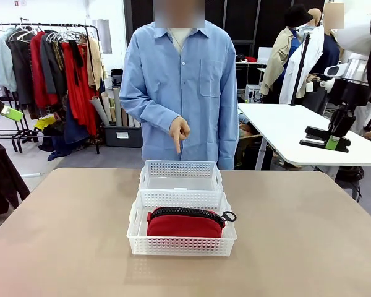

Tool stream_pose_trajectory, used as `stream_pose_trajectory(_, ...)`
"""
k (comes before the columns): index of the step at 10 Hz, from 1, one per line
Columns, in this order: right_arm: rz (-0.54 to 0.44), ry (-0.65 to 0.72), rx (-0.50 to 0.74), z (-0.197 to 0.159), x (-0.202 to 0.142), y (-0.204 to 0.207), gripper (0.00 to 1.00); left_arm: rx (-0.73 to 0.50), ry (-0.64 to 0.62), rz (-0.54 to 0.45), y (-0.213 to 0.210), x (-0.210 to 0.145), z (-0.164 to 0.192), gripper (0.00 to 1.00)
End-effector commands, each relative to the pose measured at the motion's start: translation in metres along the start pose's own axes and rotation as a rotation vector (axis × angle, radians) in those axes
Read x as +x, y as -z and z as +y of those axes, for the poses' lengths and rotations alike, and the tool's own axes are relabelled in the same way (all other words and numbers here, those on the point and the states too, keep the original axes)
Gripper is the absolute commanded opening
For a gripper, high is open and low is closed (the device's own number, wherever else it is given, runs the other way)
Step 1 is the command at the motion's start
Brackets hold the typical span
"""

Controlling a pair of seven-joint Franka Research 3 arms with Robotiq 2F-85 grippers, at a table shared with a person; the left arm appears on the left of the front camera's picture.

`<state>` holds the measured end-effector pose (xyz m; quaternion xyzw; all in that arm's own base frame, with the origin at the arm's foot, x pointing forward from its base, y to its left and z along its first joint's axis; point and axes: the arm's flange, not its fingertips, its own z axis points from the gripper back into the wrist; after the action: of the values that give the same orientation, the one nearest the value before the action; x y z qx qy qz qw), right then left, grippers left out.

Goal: Distribute items into two baskets.
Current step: Place the picked Stapler into the Organizing basket as instructed by the person.

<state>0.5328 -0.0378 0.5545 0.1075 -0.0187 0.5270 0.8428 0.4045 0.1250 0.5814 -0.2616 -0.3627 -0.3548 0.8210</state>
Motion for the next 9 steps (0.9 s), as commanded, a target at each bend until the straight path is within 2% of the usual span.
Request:
stream_pose_trajectory(1, -0.01, -0.01, -0.001, -0.004, 0.01, -0.002, 0.23, -0.012, 0.005, -0.022, -0.001, 0.0, -0.001, 1.0)
stream_pose_trajectory(5, 0.053, -0.12, 0.045, -0.018, 0.09, 0.022, 0.23, -0.012, 0.005, -0.022, -0.001, 0.0, -0.001, 1.0)
stream_pose_trajectory(7, 0.094, -0.183, 0.067, -0.016, 0.127, 0.039, 0.23, -0.012, 0.005, -0.022, -0.001, 0.0, -0.001, 1.0)
stream_pose_trajectory(9, 0.088, -0.205, 0.073, -0.009, 0.154, 0.05, 0.23, -0.012, 0.005, -0.022, -0.001, 0.0, -0.001, 1.0)
